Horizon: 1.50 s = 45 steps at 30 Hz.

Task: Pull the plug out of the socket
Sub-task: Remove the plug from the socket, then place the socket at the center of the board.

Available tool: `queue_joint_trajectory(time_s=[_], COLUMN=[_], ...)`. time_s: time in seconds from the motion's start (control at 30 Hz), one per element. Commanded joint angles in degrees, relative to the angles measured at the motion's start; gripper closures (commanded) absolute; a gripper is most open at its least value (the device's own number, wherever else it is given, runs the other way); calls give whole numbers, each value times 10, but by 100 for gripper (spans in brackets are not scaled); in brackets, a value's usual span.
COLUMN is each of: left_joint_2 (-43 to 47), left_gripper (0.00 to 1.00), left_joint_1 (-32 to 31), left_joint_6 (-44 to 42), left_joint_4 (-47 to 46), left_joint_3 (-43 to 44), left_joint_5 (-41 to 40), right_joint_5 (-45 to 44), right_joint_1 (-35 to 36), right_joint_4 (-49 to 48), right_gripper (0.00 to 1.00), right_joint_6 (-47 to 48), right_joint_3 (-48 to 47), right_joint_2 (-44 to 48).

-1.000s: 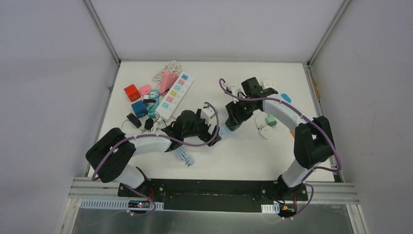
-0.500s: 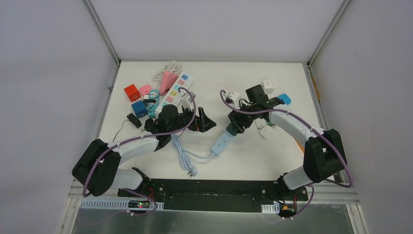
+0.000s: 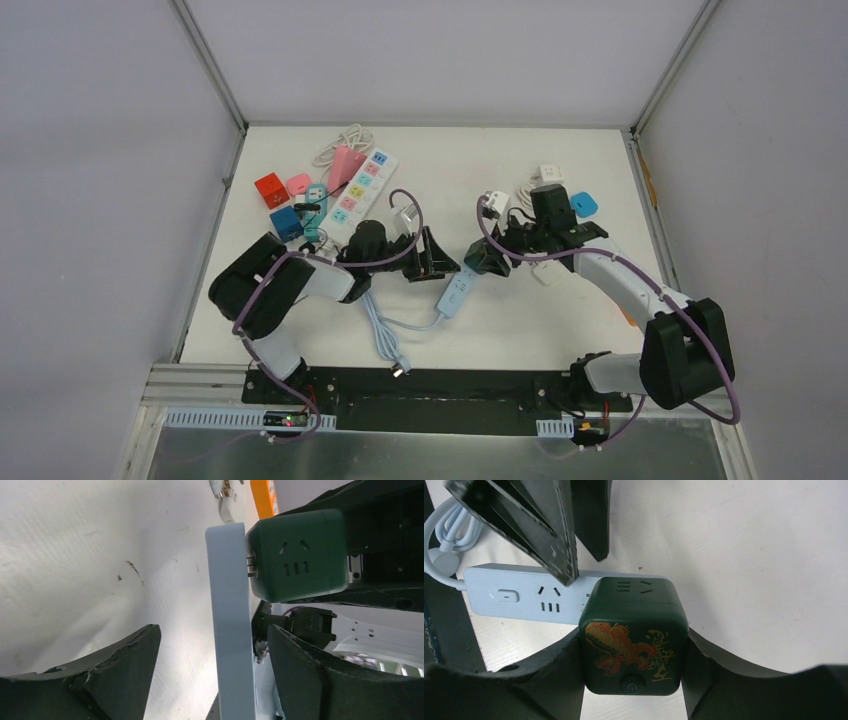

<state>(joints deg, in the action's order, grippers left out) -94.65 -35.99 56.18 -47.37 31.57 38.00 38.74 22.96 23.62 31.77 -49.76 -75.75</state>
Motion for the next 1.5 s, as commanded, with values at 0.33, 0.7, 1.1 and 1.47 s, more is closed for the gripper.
queue_joint_trajectory(time_s=[0.33, 0.7, 1.1, 1.47], left_joint_2=[-119, -136, -91, -45], left_gripper=[75, 100, 100, 100], left_joint_1=[-42, -29, 19, 34], left_joint_6=[146, 126, 19, -54], left_joint_4=[-208, -119, 49, 140], left_joint_3=[65, 79, 65, 97], left_joint_5=[93, 58, 20, 15], right_joint_5=[42, -69, -23, 14], right_joint_1=[-5, 84, -16, -35], right_joint_4=[-79, -26, 28, 65], right_gripper=[100, 100, 100, 100], right_joint_6=[7, 56, -43, -32], right_joint_3=[0, -16, -76, -95], right_joint_2=[22, 33, -8, -12])
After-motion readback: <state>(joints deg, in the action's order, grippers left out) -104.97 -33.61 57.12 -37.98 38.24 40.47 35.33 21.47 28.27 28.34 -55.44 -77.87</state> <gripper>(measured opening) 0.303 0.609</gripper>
